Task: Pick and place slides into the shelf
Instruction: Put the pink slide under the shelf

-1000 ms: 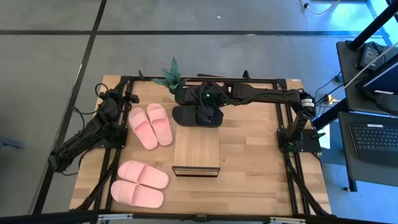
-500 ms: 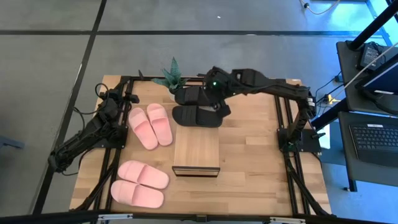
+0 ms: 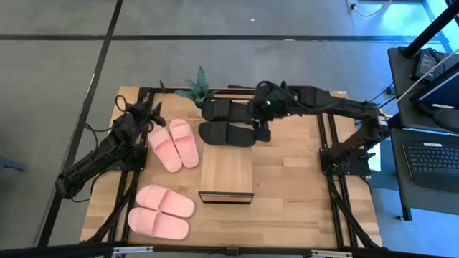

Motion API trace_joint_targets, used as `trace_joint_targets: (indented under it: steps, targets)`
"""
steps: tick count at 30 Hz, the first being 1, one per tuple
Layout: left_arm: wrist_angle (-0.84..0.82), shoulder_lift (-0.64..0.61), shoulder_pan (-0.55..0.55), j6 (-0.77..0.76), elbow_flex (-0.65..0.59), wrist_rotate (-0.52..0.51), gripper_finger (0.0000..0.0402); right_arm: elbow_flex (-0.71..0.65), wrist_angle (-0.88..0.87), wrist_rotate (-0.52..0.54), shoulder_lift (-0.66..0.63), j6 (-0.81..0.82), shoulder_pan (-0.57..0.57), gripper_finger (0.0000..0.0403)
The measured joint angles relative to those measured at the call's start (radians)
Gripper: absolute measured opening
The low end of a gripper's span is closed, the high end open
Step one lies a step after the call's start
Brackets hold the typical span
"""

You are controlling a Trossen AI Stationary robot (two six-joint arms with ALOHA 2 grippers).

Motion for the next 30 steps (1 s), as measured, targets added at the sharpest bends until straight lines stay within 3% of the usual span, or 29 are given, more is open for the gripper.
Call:
trace_joint_targets:
  steps: [8, 15, 19, 23, 30]
  targets:
    - [0.011, 0.000, 0.000, 0.000, -0.002, 0.311, 0.0205, -0.307, 0.366, 0.185, -0.187, 0.081, 0.091, 0.0204]
    - [0.011, 0.000, -0.042, 0.001, 0.002, 0.466, 0.0205, -0.409, 0.494, 0.200, -0.227, 0.078, 0.110, 0.0204]
    - [0.006, 0.012, -0.116, 0.077, 0.054, 0.472, 0.0205, -0.426, 0.462, 0.199, -0.226, 0.101, 0.110, 0.0204]
    - [-0.058, 0.059, -0.205, 0.173, 0.173, 0.389, 0.0205, -0.428, 0.389, 0.199, -0.229, 0.131, 0.110, 0.0204]
    - [-0.258, 0.270, -0.365, 0.163, 0.342, 0.230, 0.0205, -0.428, 0.317, 0.199, -0.230, 0.123, 0.110, 0.0204]
